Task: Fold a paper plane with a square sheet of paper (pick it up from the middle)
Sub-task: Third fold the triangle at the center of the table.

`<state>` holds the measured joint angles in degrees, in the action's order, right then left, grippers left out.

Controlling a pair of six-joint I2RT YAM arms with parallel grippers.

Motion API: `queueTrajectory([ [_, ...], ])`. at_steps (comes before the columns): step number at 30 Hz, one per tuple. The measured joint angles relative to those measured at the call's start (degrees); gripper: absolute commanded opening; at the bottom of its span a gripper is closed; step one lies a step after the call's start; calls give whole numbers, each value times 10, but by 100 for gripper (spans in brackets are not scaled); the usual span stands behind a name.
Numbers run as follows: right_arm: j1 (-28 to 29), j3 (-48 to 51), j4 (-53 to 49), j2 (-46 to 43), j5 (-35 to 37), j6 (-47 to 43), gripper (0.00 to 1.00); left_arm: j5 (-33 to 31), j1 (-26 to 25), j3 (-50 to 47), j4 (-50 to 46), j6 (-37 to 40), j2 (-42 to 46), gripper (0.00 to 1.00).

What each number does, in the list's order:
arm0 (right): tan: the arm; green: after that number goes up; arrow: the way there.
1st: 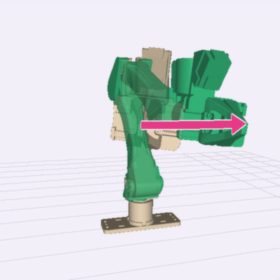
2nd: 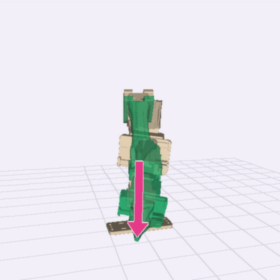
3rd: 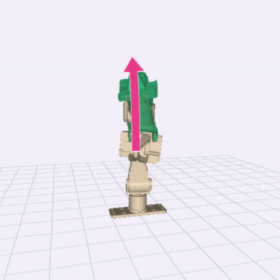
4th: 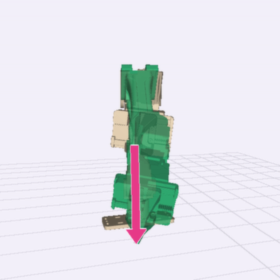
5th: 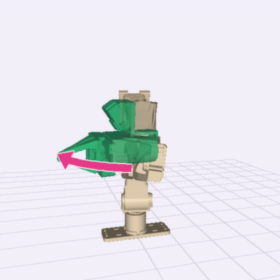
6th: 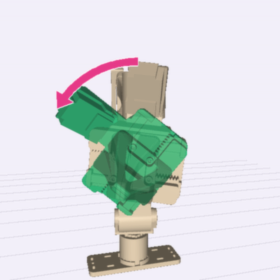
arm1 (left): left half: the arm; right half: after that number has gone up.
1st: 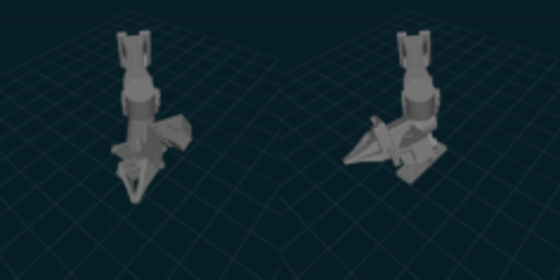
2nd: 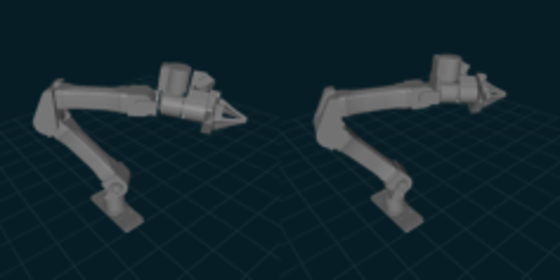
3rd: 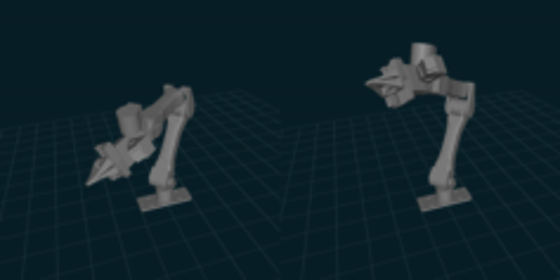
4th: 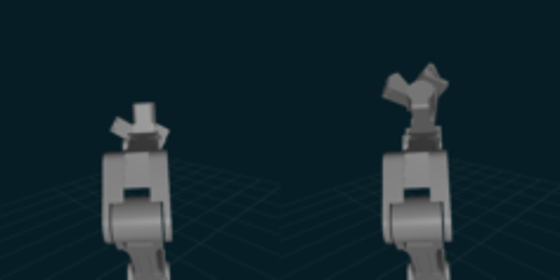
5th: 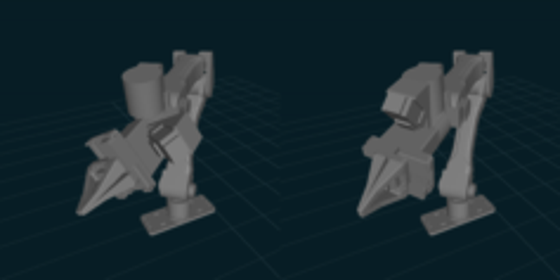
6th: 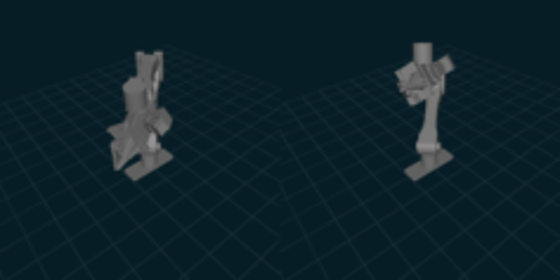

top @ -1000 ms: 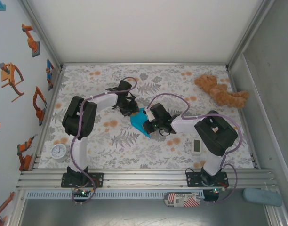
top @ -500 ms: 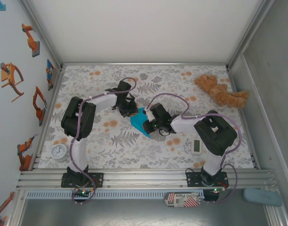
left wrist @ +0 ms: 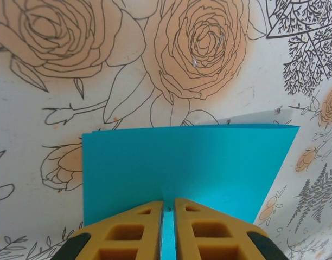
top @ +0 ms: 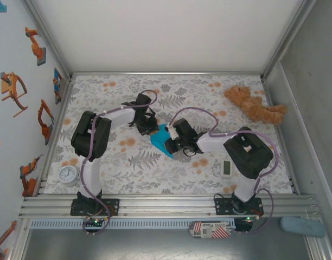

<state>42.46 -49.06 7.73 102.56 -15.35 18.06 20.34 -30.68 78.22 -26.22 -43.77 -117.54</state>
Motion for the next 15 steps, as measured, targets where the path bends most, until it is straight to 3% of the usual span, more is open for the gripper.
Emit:
queueTrajectory([
  [15,0,-3,-1,9,0,0,0,-5,0,6,-9,2,-1,15],
])
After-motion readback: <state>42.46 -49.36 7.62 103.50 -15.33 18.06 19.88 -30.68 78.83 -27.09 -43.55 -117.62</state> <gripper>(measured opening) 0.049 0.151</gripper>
